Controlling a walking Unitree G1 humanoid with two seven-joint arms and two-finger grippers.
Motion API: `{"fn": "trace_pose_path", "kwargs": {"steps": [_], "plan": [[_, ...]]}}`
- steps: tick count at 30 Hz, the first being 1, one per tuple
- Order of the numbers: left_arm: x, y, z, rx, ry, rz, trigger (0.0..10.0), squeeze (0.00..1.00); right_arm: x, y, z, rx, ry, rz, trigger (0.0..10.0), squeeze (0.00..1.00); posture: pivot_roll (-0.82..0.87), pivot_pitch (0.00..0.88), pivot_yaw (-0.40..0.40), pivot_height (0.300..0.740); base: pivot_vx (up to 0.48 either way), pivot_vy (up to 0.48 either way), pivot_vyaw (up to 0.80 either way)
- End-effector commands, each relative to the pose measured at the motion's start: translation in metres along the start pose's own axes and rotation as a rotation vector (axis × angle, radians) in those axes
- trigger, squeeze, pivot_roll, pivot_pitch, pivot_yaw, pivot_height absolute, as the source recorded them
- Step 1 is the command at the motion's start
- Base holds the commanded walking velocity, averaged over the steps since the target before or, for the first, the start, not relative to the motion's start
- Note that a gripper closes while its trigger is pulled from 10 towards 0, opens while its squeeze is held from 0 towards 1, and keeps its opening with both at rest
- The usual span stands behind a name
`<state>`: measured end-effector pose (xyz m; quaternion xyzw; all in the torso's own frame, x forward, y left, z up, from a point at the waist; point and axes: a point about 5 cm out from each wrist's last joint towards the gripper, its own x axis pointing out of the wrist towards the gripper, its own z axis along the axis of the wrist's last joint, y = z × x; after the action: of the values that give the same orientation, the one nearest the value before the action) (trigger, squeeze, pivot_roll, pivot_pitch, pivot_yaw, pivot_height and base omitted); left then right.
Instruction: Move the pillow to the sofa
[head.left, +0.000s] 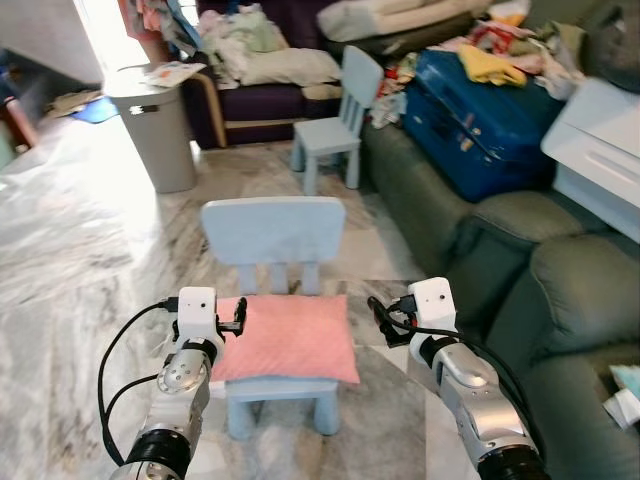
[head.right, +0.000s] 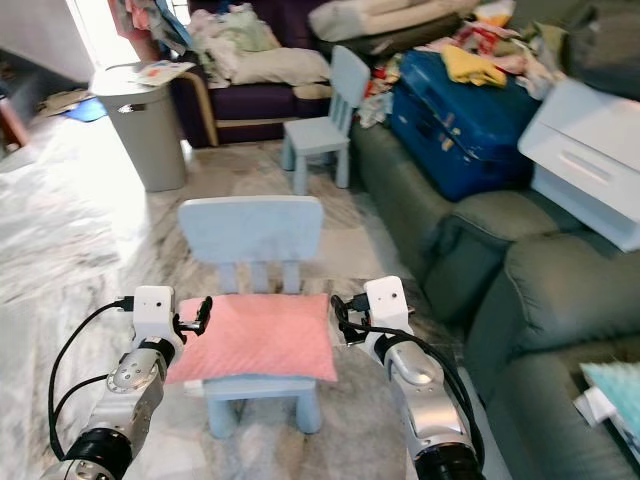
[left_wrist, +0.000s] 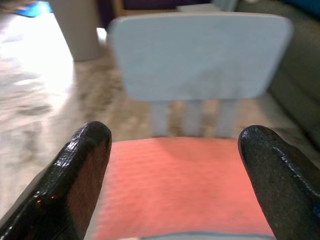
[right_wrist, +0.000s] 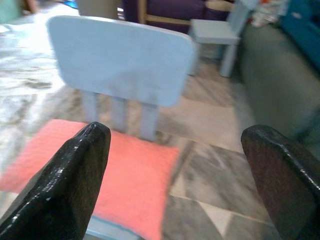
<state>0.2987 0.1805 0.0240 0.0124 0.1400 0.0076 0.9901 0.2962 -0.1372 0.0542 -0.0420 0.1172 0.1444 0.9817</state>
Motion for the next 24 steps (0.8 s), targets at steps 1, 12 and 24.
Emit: {"fn": "trace_pose_path", "kwargs": {"steps": [1,12,24], "plan": [[0.002,0.003,0.005,0.019,-0.019,0.017,10.0,0.00,0.001,-0.002,0.003,-0.003,-0.009,-0.009,10.0,0.00,-0.07,0.000,0.017,0.740,0.000,0.000,0.80],[0.004,0.009,0.016,0.088,-0.094,0.055,10.0,0.00,0.003,-0.001,0.003,-0.003,-0.010,-0.013,10.0,0.00,-0.07,0.000,0.024,0.740,0.000,0.000,0.65],[0.004,0.009,0.015,0.026,-0.084,0.016,10.0,0.00,0.005,0.000,0.004,0.007,-0.016,-0.017,10.0,0.00,-0.06,0.000,0.030,0.740,0.000,0.000,0.00]]}}
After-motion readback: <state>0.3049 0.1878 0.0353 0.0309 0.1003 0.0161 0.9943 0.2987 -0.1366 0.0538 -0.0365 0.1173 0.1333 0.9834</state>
